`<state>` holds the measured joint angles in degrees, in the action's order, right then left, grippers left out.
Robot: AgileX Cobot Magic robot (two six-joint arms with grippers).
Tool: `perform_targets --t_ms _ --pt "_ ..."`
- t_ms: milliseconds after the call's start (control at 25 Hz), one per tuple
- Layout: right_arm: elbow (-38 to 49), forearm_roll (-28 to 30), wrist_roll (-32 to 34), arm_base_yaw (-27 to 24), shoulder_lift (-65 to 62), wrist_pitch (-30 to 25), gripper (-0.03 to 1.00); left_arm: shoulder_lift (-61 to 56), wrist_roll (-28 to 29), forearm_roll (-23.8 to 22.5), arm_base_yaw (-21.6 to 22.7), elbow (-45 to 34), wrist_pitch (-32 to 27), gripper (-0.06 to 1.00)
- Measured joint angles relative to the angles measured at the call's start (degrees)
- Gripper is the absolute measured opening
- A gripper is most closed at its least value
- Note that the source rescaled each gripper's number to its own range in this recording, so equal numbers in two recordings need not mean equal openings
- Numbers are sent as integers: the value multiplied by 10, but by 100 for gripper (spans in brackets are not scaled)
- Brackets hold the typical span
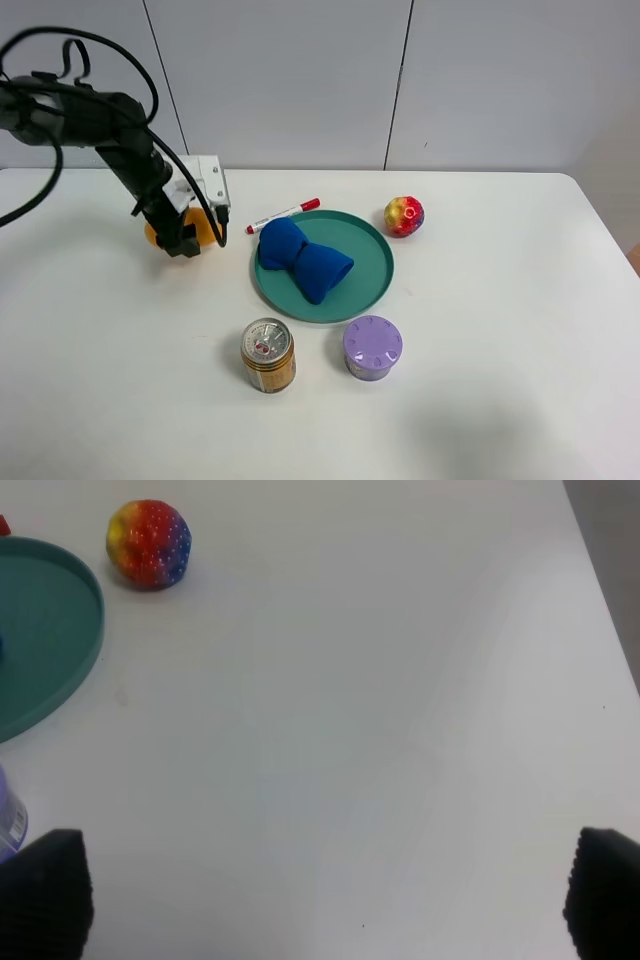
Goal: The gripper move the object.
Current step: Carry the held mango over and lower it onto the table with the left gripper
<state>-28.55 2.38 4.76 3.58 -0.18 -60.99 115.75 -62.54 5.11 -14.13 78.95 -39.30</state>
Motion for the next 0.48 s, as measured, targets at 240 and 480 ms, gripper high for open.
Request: perform_targets --t_ms 240,480 --pt "0 0 0 0 0 0 100 -107 10 1 -103 12 -2 2" --pt "0 0 0 0 0 0 100 -90 52 4 -234 91 -14 2"
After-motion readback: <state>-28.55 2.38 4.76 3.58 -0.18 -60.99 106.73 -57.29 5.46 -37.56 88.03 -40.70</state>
